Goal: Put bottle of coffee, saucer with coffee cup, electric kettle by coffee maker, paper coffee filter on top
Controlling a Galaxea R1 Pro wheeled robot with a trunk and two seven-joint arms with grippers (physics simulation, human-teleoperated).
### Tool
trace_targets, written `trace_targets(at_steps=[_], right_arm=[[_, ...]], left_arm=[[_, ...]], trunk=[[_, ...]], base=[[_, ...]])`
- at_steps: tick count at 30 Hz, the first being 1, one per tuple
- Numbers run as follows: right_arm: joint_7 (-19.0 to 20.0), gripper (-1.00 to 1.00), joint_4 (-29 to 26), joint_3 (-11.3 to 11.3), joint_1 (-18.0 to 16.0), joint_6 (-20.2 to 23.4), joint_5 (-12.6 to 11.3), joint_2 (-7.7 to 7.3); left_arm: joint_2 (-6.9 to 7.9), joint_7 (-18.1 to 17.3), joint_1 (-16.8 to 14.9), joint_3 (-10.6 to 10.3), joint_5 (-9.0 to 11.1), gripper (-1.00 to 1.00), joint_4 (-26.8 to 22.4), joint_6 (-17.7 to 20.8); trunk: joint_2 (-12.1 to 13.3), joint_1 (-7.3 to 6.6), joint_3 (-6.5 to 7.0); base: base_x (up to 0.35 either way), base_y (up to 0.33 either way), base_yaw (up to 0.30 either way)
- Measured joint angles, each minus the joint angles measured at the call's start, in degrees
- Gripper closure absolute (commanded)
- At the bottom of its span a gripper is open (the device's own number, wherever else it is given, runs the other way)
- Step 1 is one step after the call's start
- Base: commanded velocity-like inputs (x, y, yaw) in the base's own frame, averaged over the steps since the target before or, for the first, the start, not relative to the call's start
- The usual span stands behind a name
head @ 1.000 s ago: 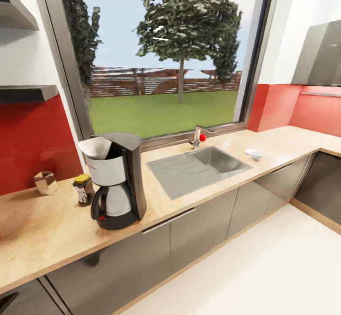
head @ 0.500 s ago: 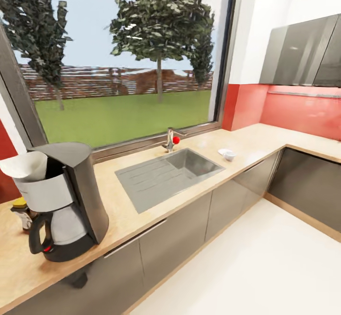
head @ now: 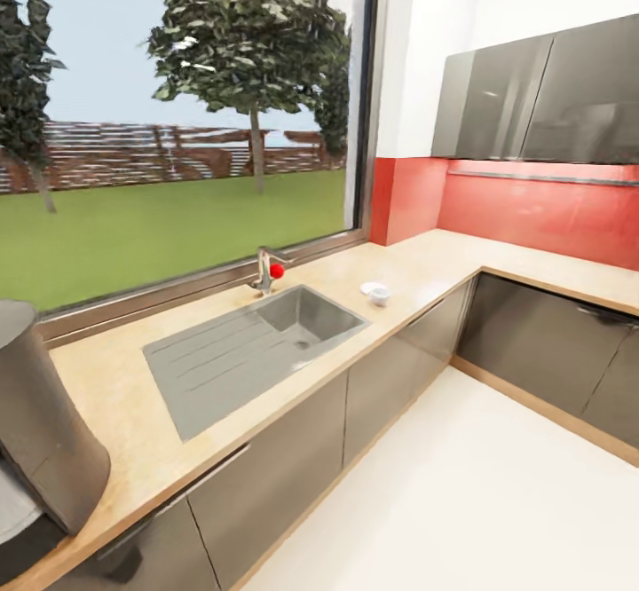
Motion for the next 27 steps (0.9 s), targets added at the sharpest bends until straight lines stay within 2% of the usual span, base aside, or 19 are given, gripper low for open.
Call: trace_targets(at_steps=[8,27], right_arm=[[0.0,-1.0,0.05,0.05,0.0,0.0,0.0,0.0],[-0.02,-1.0,0.07,0.08,-0.01,-0.01,0.0,0.0]], left_arm=[[-0.59,-0.01,-0.01,0.0,-0.05,-1.0,0.0,0.0],[-1.05,0.01,-0.1,0.0,0.0,-1.0,0.0,0.06]], trunk=[[0.0,-0.01,-0.01],[0.0,0.0,-0.01]], base=[[0.244,-0.206,-0.219],[0.239,-0.222,-0.008]])
